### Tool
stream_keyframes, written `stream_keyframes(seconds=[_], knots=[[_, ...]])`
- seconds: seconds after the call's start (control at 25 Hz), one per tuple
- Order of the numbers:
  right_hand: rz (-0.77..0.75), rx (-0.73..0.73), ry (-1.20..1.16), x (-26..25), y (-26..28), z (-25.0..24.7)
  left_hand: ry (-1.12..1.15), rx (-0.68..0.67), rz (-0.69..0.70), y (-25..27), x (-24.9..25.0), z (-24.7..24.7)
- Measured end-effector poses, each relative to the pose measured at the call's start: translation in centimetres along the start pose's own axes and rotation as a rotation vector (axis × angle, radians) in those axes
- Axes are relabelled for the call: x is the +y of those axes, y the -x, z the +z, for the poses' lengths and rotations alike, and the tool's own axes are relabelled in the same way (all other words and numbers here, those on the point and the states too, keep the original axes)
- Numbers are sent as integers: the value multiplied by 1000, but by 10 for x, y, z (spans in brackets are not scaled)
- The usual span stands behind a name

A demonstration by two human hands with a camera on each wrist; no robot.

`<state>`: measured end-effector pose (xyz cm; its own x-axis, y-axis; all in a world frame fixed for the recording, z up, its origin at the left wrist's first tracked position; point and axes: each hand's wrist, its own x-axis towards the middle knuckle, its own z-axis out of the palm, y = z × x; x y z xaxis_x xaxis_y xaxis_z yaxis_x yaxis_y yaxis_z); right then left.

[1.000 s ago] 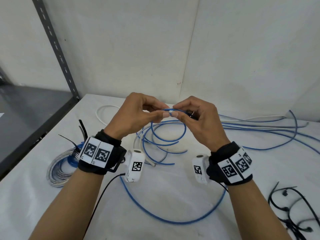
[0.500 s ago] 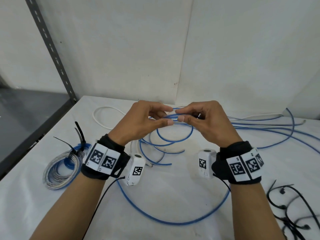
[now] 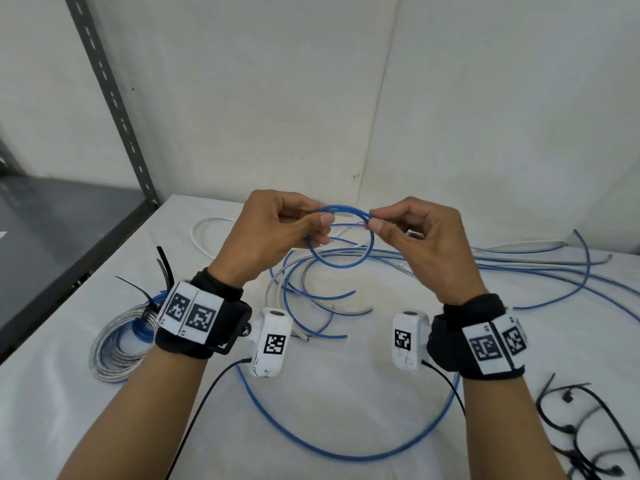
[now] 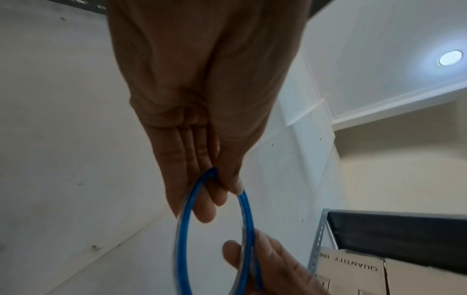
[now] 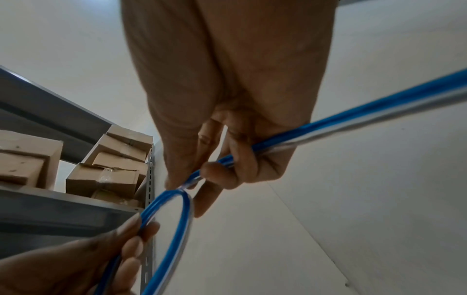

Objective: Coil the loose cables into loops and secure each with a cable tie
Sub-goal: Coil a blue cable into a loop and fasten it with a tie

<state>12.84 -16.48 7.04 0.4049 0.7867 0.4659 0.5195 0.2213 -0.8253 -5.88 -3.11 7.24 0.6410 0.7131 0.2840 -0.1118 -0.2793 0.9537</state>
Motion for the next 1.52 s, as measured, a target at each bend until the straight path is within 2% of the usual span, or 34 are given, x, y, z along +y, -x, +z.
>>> stream_keyframes(seconds=[0.08,0.32,0.4,0.56,0.64,0.76,0.92,1.04,1.36,1.52], knots=[[-7,0,-27,-1,-1,4,36,7,-7,1,1,-3],[-82,283,-17,-2,0,2,16,-29,-9,2,3,2],[-68,266,-32,-2,0,6,75,4,-14,2,6,0],[12,82,-121,-3,0,17,171,92,1,1,9,-3],[10,80,-162,-2,2,22,183,98,1,1,8,-2],[3,87,-154,1,1,21,54,11,-9,2,8,-5],[-15,-113,-32,3,3,19,-275,-264,-70,9,10,3],[-36,-163,5,-1,4,20,-251,-337,-147,12,10,13],[-106,11,-84,-11,2,12,-151,-368,-145,12,15,17],[-129,150,-132,-14,0,8,-145,-355,-142,11,15,13]])
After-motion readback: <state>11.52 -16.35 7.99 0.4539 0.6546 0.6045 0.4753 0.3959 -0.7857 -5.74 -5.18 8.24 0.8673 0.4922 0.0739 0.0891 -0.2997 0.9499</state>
